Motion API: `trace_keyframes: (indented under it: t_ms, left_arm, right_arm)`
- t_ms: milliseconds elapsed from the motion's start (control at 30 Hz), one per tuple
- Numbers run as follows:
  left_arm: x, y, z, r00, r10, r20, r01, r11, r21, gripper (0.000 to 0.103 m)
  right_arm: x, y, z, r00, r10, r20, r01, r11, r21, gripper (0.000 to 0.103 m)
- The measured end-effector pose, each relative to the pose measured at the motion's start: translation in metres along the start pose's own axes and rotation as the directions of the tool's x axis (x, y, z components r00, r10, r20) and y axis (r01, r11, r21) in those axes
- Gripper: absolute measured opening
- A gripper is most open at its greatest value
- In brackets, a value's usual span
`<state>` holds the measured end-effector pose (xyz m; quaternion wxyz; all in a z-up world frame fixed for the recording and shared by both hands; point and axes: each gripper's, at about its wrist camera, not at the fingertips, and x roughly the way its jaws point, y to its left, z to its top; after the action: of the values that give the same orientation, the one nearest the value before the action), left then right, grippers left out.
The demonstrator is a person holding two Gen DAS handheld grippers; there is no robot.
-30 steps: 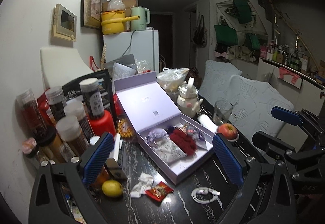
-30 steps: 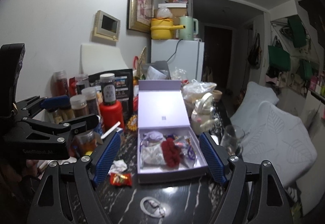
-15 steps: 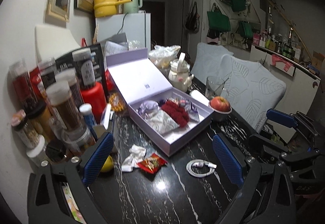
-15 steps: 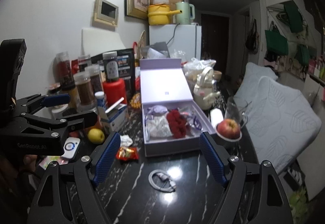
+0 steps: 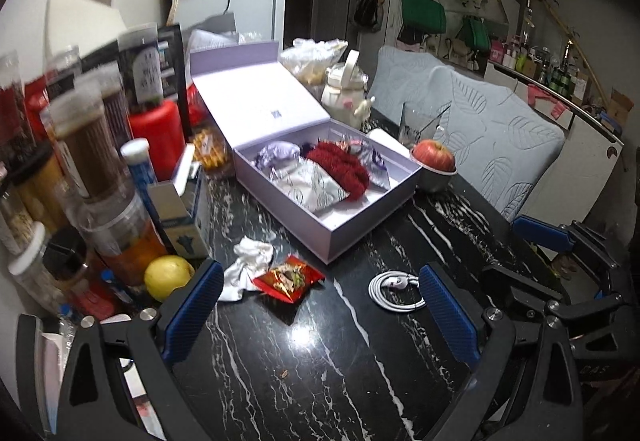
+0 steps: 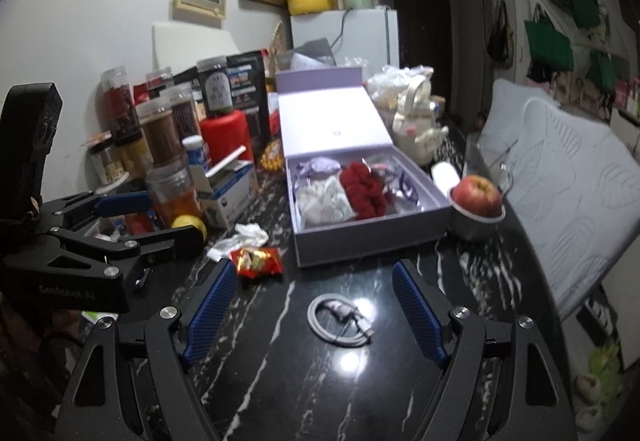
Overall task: Organize soft objects
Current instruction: 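Grasp the red-and-gold snack packet with the left gripper while the right grasps the white cable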
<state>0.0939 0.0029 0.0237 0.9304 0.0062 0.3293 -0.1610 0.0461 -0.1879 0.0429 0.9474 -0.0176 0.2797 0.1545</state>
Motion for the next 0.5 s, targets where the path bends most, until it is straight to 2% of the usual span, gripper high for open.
trace_keyframes:
  t_ms: [367,500]
  left_arm:
    - [0.066,0.013,-0.01,0.996,0.017,-0.091,-0.018,1.0,-0.003,0.099]
    - [0.092,0.02,-0.008,0.993,0.026,-0.118,-0.025,1.0,0.01,0.091]
  right_arm:
    - [0.034,-0.018,-0.028,0.995,-0.008,-0.096,0.013,0.999,0.049,0.081]
    - [0.041,-0.024,-0.033,0.993,-0.016,-0.117,0.022,0.998,0.054,0.081]
